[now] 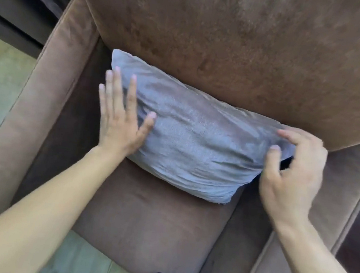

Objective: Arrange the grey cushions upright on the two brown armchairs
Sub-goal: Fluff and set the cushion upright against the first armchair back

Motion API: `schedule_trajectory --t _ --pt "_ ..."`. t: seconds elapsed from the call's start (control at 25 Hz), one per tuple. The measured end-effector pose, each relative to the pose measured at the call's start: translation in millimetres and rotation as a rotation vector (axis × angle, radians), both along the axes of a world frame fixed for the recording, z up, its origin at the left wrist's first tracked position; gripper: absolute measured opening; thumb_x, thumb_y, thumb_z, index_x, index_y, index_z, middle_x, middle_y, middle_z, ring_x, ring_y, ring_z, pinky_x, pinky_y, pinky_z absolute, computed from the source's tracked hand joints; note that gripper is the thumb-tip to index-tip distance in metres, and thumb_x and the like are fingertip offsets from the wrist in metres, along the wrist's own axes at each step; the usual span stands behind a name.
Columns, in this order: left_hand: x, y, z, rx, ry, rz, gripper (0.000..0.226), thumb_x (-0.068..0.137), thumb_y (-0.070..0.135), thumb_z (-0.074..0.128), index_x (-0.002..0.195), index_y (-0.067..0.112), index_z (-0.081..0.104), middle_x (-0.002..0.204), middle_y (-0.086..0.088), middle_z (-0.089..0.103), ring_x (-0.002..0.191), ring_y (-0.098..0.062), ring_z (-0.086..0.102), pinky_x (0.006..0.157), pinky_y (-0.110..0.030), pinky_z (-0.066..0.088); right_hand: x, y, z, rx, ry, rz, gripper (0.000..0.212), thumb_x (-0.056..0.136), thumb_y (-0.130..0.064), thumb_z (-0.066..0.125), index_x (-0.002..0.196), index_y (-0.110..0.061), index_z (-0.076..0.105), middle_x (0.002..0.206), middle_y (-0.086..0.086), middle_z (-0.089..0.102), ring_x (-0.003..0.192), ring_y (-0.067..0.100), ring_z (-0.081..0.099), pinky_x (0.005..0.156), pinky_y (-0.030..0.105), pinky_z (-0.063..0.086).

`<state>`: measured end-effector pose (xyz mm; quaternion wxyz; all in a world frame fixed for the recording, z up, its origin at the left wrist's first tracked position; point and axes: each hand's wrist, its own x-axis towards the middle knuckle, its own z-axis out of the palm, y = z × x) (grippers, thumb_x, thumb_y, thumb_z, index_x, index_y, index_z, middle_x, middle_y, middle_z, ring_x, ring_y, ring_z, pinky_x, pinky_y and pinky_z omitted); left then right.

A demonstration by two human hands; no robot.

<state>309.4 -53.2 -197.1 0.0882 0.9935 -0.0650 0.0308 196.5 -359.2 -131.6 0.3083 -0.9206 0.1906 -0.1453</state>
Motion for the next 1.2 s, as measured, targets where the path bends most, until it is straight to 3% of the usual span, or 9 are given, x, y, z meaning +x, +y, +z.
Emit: schedule_trajectory --t 0.12,0.24,0.36,0.48,0.6,0.68,0.84,1.04,1.2 --pt "-7.1 -47.2 -10.5 0.116 -0.049 -0.437 0.079 0.102 0.061 0.034 0.161 0.009 0.03 0.166 -0.031 0.025 0.155 -0.049 0.024 0.125 -0.067 0.022 15.8 34.1 -33.8 -0.334 0.197 0.507 0.064 0.092 -0.029 0.059 0.152 -0.01 0.048 0.162 0.016 0.041 0.153 0.039 0.032 0.128 0.059 0.015" --pt "9.2 3.4 -32.0 0.191 0.076 0.086 0.075 0.105 0.061 0.026 0.166 0.019 0.014 0.173 -0.021 0.012 0.16 -0.042 0.013 0.127 -0.062 0.014 1.9 -17.8 -62.9 -0.62 0.313 0.66 0.084 0.091 -0.036 0.057 0.165 -0.02 0.02 0.172 0.013 0.02 0.159 0.035 0.02 0.129 0.059 0.008" --pt "15.4 65.4 -14.9 0.071 0.153 0.605 0.077 0.108 0.054 0.026 0.164 0.003 0.01 0.17 -0.032 0.008 0.159 -0.048 0.009 0.127 -0.064 0.015 -36.8 -72.7 -52.2 -0.589 0.355 0.479 0.085 0.088 -0.03 0.057 0.164 -0.011 0.022 0.171 0.017 0.022 0.157 0.036 0.024 0.125 0.066 0.012" --pt "-7.7 14.6 4.9 0.098 -0.001 0.018 0.08 0.105 0.056 0.032 0.164 0.004 0.017 0.169 -0.032 0.013 0.158 -0.049 0.013 0.128 -0.062 0.01 -37.9 -22.6 -44.3 -0.497 0.249 0.452 0.082 0.083 -0.026 0.061 0.157 -0.004 0.035 0.168 0.022 0.026 0.156 0.044 0.023 0.122 0.071 0.018" --pt "-41.2 -49.9 -13.3 0.136 0.024 -0.558 0.077 0.101 0.057 0.042 0.165 0.021 0.017 0.169 -0.025 0.02 0.156 -0.049 0.02 0.125 -0.067 0.019 -18.7 51.4 -51.0 -0.51 0.179 0.778 0.075 0.082 -0.029 0.055 0.155 -0.016 0.044 0.17 0.017 0.025 0.158 0.042 0.017 0.126 0.065 0.016" --pt "-47.0 -24.6 -34.5 0.255 0.09 -0.374 0.077 0.102 0.057 0.04 0.165 0.031 0.005 0.172 -0.022 0.016 0.158 -0.049 0.016 0.125 -0.067 0.019 -19.8 41.9 -67.4 -0.621 0.238 0.912 0.078 0.08 -0.029 0.054 0.157 -0.017 0.042 0.17 0.016 0.024 0.158 0.041 0.018 0.127 0.06 0.016" --pt "-76.3 86.4 -30.2 0.352 0.365 0.259 0.075 0.105 0.046 0.048 0.164 0.01 0.02 0.169 -0.031 0.018 0.156 -0.049 0.02 0.121 -0.07 0.024 -71.3 -55.8 -83.8 -0.729 0.491 0.889 0.095 0.068 -0.026 0.076 0.156 -0.012 0.044 0.167 0.016 0.032 0.154 0.04 0.031 0.125 0.06 0.024" --pt "-134.7 84.0 1.4 0.401 0.61 0.327 0.075 0.105 0.054 0.036 0.166 0.013 0.015 0.173 -0.021 0.014 0.16 -0.038 0.014 0.126 -0.062 0.019 -121.7 -94.5 -58.1 -0.497 0.618 0.634 0.07 0.091 -0.042 0.039 0.149 -0.005 0.052 0.164 0.022 0.037 0.153 0.041 0.031 0.127 0.057 0.022" --pt "-174.0 -4.9 32.6 0.3 0.673 0.32 0.074 0.106 0.056 0.028 0.166 0.019 0.006 0.175 -0.017 0.006 0.162 -0.034 0.008 0.129 -0.057 0.014 -114.0 -64.2 -50.5 -0.342 0.627 0.66 0.068 0.093 -0.04 0.039 0.152 -0.007 0.046 0.165 0.02 0.033 0.154 0.041 0.03 0.127 0.058 0.024"
